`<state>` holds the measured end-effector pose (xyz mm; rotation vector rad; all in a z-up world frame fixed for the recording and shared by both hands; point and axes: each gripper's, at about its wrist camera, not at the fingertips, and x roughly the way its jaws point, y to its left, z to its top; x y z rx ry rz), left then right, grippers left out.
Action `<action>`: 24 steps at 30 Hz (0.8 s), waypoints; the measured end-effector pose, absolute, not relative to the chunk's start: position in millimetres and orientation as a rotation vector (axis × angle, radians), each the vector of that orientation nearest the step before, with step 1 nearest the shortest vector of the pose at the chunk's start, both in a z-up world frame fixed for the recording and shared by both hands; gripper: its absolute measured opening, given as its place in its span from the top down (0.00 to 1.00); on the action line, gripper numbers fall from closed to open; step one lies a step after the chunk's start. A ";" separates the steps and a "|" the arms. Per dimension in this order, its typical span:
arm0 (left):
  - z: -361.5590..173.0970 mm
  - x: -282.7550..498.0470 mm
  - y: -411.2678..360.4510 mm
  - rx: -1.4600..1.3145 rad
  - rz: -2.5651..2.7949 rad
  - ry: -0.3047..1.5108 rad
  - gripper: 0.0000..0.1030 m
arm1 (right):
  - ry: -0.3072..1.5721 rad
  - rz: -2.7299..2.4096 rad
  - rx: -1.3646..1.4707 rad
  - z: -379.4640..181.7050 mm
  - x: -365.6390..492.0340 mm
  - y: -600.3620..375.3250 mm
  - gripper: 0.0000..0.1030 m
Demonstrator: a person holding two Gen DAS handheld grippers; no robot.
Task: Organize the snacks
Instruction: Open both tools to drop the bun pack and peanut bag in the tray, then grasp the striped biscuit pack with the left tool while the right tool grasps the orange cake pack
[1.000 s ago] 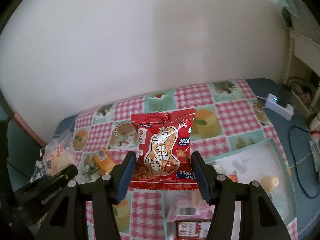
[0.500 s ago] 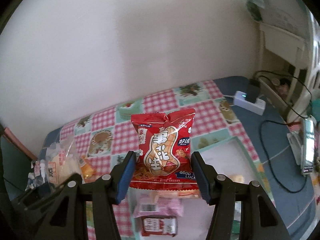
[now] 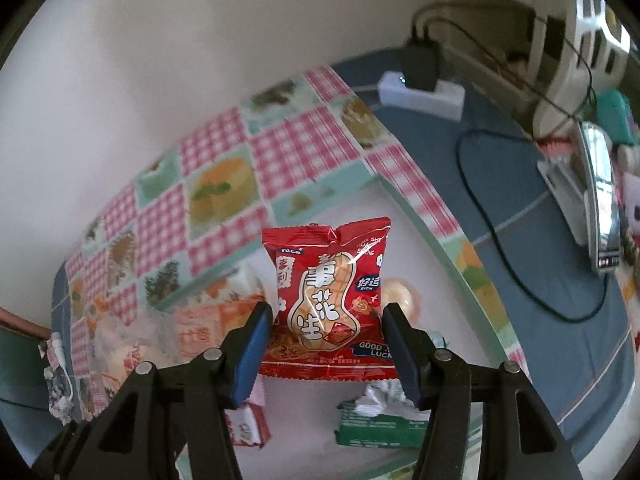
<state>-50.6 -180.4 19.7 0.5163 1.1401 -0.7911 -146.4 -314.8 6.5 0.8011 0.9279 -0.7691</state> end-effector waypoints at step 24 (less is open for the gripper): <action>4.4 165.3 19.9 0.011 -0.240 1.261 0.21 | 0.881 -0.478 0.555 37.1 -18.6 -207.6 0.34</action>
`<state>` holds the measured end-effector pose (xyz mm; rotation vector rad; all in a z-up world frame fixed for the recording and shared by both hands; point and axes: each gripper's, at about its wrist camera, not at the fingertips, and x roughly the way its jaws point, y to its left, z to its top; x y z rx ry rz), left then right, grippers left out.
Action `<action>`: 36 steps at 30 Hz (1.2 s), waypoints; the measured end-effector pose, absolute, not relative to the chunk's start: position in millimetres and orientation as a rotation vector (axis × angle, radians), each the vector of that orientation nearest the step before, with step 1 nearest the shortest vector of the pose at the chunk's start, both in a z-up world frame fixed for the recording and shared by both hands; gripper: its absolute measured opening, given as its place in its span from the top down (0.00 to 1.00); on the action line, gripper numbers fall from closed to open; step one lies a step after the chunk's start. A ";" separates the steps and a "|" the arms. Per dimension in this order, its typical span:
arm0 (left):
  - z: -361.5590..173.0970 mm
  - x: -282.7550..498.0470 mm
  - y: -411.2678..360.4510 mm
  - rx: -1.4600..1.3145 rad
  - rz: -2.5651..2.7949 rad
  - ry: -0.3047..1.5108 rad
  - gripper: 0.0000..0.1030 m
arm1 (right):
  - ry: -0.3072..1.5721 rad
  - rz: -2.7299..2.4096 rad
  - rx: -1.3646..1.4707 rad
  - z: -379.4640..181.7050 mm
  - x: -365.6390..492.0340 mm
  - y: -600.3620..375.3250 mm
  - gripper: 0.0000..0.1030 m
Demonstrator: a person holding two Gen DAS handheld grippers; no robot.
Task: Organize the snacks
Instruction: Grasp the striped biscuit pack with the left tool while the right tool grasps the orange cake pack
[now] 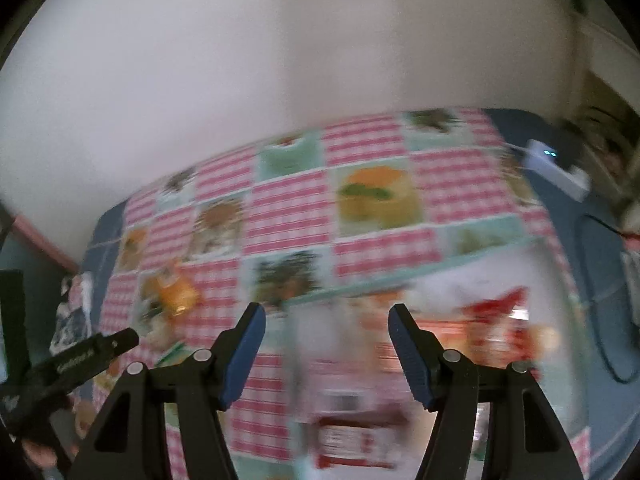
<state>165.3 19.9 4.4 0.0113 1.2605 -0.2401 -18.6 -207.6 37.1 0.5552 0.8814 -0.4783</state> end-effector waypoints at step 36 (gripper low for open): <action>-83.4 219.7 23.4 -0.083 -0.283 1.382 0.37 | 1.145 -0.142 0.380 -57.7 190.4 -104.3 0.47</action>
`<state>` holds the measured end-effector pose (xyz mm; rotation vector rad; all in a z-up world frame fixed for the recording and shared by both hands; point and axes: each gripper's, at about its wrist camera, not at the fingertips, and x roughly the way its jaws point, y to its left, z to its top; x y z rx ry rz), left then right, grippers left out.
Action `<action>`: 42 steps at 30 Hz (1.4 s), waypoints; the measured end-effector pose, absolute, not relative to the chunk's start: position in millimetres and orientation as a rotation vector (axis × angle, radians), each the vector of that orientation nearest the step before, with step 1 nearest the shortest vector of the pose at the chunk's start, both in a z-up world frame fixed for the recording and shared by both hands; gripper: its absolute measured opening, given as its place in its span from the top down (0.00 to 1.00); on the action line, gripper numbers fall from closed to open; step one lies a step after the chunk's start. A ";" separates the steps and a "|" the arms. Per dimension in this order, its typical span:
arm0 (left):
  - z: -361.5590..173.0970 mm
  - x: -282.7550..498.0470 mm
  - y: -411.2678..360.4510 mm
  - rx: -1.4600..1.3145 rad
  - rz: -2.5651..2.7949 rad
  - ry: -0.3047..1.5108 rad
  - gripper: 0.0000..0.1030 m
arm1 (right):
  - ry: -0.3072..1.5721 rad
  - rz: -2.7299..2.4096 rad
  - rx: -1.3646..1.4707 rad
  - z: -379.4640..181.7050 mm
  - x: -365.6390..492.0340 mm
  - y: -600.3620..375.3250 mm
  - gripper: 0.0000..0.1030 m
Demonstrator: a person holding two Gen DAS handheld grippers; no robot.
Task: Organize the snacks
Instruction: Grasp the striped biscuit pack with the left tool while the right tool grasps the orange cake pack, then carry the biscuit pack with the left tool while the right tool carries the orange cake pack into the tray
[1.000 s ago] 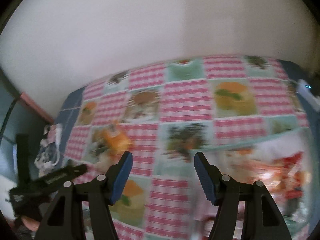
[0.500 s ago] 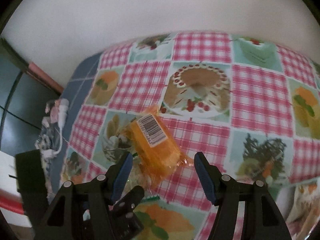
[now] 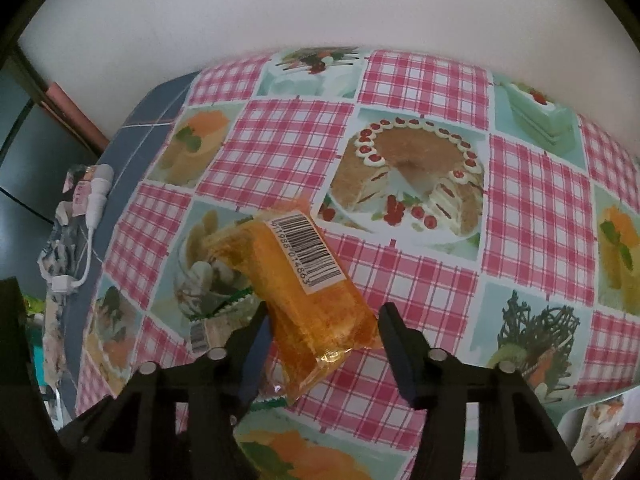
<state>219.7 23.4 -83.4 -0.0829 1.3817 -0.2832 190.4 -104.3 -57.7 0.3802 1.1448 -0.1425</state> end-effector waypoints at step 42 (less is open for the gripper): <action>27.3 13.1 -58.5 0.189 -0.670 1.185 0.62 | 0.834 -0.527 0.702 36.6 -129.9 -189.6 0.53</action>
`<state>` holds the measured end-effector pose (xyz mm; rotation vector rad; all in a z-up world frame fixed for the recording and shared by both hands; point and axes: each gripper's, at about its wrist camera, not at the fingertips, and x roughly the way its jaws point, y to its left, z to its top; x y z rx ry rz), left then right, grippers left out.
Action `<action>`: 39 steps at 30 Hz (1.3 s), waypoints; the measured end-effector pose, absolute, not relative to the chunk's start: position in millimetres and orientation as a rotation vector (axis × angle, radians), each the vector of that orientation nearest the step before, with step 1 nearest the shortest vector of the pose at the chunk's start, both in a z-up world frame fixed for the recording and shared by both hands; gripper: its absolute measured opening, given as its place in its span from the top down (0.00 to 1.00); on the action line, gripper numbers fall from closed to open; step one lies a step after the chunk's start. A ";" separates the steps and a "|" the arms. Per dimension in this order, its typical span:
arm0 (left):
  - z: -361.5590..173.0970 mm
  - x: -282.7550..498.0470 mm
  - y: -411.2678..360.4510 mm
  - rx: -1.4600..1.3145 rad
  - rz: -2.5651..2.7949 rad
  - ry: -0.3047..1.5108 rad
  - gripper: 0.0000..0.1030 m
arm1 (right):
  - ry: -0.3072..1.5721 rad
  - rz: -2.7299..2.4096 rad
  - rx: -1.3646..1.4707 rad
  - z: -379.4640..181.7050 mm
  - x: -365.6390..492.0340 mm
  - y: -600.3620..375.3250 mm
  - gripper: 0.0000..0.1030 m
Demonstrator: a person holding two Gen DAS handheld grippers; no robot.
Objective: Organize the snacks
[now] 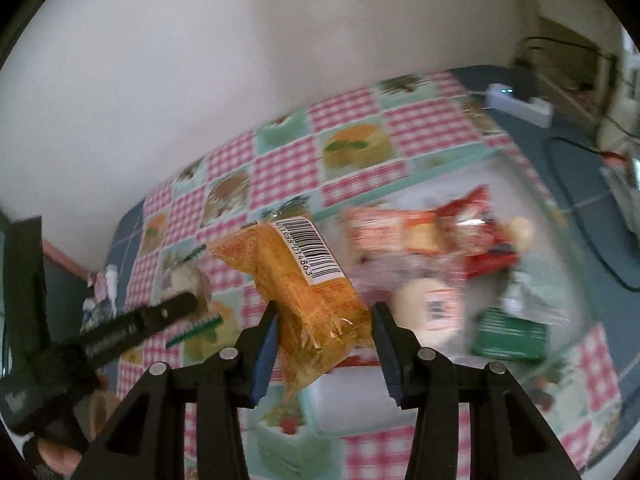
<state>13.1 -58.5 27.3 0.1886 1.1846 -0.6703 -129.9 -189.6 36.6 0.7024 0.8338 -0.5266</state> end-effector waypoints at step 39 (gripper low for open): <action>-15.7 -47.4 -22.8 0.408 -0.424 1.123 0.06 | 0.986 -0.717 0.600 -3.1 -196.6 -191.2 0.00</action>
